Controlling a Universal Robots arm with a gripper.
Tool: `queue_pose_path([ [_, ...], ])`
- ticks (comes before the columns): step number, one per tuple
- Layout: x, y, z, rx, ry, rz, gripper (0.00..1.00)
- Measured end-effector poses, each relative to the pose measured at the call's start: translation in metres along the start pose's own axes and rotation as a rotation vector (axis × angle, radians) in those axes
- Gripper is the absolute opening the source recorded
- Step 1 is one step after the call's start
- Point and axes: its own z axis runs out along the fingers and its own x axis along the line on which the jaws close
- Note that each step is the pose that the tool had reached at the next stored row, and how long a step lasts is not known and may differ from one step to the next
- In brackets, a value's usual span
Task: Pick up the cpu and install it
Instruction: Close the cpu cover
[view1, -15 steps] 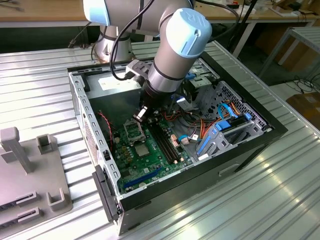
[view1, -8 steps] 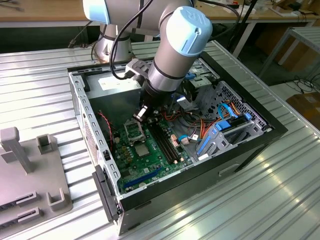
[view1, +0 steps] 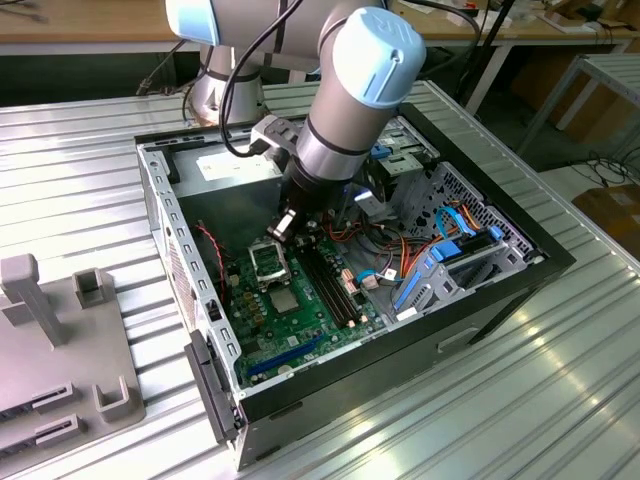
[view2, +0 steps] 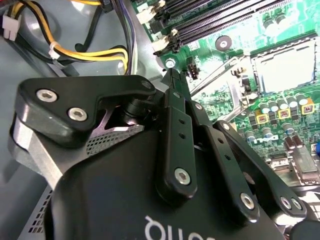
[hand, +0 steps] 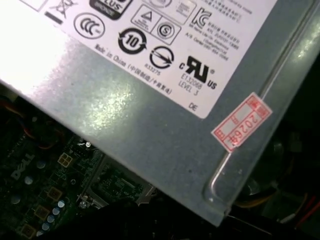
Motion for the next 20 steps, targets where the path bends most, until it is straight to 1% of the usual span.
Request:
queue_pose_path([
  [1, 0.0000, 0.0000, -0.0003, 0.0016, 0.0013, -0.001, 0.11],
  [6, 0.0000, 0.0004, -0.0027, 0.0049, 0.0041, -0.004, 0.11],
  [11, -0.0001, 0.0012, -0.0070, 0.0054, 0.0052, -0.008, 0.11],
  [16, -0.0001, 0.0017, -0.0103, 0.0103, 0.0092, -0.012, 0.11],
  [18, -0.0002, 0.0020, -0.0117, 0.0132, 0.0113, -0.013, 0.11],
  [20, -0.0002, 0.0023, -0.0139, 0.0231, 0.0185, -0.015, 0.11],
])
